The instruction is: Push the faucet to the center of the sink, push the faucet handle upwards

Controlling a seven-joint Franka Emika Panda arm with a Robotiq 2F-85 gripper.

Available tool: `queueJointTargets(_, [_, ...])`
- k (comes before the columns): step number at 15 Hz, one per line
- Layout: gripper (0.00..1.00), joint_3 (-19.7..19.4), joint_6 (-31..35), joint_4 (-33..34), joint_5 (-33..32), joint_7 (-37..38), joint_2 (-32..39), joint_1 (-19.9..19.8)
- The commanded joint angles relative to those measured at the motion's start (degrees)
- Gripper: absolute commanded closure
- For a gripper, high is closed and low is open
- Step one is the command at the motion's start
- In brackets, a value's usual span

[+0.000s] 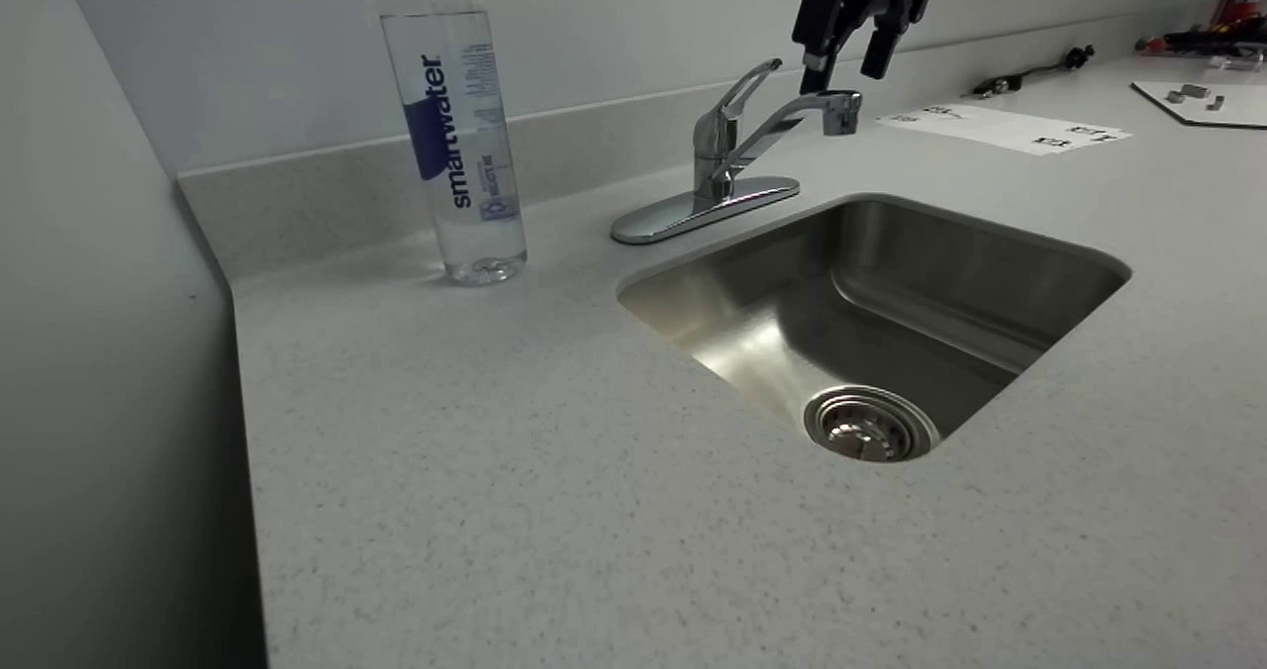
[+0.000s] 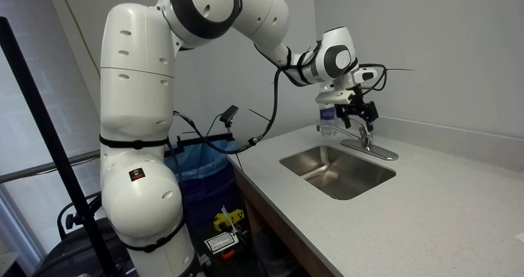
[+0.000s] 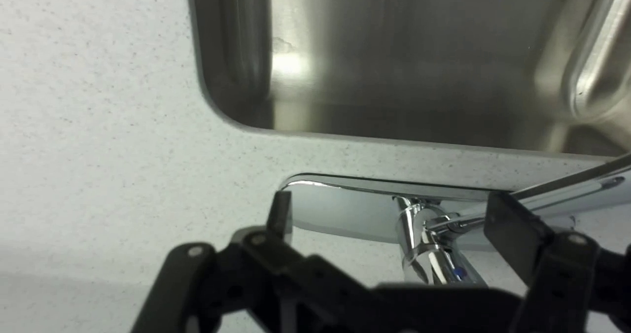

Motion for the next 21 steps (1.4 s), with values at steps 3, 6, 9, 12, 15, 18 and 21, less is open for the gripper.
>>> queueJointTargets(3, [0.00,0.93,0.64,-2.85,-0.82,0.18,-2.61,-0.40])
queueJointTargets(6, [0.00,2.02,0.97,-3.40,0.15,-0.60,-3.53,-0.35])
queueJointTargets(9, [0.00,3.73,1.47,-3.75,1.66,-2.22,-4.28,-0.46])
queueJointTargets(12, [0.00,5.43,1.67,-4.49,3.19,-3.56,-4.77,-0.45])
queueJointTargets(15, [0.00,6.70,1.60,-5.69,4.75,-5.87,-5.15,-0.66])
queueJointTargets(18, [0.00,7.03,1.05,-5.91,5.87,-7.49,-5.32,-0.74])
queueJointTargets(21, [0.00,6.98,0.75,-6.29,6.24,-8.54,-5.40,-0.73])
